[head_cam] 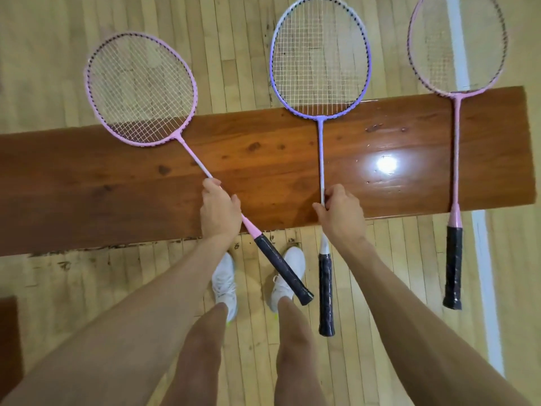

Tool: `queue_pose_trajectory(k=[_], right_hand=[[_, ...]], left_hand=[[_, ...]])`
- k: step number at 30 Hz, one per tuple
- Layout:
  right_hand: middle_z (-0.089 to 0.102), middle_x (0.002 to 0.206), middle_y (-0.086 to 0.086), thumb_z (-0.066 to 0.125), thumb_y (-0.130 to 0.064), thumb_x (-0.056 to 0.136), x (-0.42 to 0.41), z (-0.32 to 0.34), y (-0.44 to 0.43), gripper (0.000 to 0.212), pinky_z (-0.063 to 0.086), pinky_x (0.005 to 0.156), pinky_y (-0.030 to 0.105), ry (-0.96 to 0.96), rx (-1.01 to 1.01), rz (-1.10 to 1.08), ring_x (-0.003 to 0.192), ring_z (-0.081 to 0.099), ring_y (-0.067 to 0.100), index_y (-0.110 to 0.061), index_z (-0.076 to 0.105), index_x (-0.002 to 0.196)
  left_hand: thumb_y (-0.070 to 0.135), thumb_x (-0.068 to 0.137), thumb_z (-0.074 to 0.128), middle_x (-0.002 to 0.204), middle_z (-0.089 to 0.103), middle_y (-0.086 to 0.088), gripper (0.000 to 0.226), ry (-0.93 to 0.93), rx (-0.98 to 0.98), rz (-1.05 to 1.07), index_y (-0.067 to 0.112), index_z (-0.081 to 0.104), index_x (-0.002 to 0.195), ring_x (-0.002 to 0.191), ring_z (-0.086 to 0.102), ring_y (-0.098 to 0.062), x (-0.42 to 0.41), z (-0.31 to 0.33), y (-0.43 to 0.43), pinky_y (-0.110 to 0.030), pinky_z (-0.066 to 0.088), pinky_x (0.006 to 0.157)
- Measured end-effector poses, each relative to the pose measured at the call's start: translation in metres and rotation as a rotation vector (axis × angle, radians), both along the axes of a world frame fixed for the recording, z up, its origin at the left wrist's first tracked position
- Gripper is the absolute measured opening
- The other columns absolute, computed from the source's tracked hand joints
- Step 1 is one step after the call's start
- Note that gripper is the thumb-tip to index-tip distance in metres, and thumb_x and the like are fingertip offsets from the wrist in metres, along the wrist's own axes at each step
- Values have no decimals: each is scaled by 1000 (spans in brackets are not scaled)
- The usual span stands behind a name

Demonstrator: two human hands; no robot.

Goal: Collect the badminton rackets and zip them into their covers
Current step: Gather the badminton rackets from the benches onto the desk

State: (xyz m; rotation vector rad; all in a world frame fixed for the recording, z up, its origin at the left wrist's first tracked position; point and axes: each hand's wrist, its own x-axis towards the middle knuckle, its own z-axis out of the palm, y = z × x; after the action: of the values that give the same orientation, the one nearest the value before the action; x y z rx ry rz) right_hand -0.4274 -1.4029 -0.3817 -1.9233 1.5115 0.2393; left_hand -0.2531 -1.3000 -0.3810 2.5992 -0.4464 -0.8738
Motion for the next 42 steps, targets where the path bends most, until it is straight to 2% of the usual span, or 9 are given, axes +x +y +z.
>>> queue_pose_trajectory(k=[8,14,19,24,28,30,34,37,42], right_hand=[[59,94,12,56,-9,88,18,10,-16,13,45,58,30,91,144,-5,76,56,26,-4,49,98],[70,100,9,55,-2,84,24,61,-18,30,49,74,27,1,201,36,92,63,25,-8,60,113],[69,92,7,57,-3,85,39,127,-7,24,50,73,26,-64,184,95,88,64,24,-7,62,108],[56,81,-5,58,-5,89,73,209,25,21,36,48,9,-209,116,236,69,51,9,-9,57,109],[55,80,-8,57,-10,90,102,273,76,17,39,67,24,-329,63,347,78,54,16,-12,55,107],[53,78,-9,56,-13,91,115,302,111,13,41,67,27,-380,49,410,77,55,16,-13,54,104],[59,83,-3,57,-15,91,145,349,198,11,51,73,36,-467,22,589,78,57,17,-12,55,102],[61,87,-2,59,-16,90,161,378,285,12,50,76,35,-537,0,740,82,59,17,-14,56,102],[55,77,-8,59,-14,90,166,426,439,8,40,62,25,-672,-39,988,71,55,12,-19,55,95]], left_hand=[[13,91,60,113,61,-13,24,135,31,179,5,55,113,100,63,-30,11,5,-9,-29,49,78],[4,84,66,100,67,-13,14,242,-15,153,14,57,88,88,68,-34,9,51,-7,-46,58,79],[3,85,64,106,64,-11,23,218,-58,91,8,60,107,91,65,-28,5,121,13,-43,57,81],[5,87,63,100,59,-2,26,158,-150,137,9,57,113,86,64,-20,14,212,58,-35,57,78],[8,87,63,95,57,3,21,37,-261,229,13,56,106,81,57,-11,31,288,125,-11,43,58],[10,86,65,92,57,6,20,-36,-309,296,16,56,102,81,55,-9,37,323,170,-11,42,58],[10,83,69,83,55,10,22,-147,-418,441,19,54,96,82,61,-16,45,377,275,-34,56,72],[12,82,70,81,55,9,24,-236,-489,568,25,53,93,78,62,-16,37,407,370,-39,58,73],[12,82,71,75,53,9,22,-433,-520,721,20,57,97,64,51,-3,-2,455,543,-11,40,57]])
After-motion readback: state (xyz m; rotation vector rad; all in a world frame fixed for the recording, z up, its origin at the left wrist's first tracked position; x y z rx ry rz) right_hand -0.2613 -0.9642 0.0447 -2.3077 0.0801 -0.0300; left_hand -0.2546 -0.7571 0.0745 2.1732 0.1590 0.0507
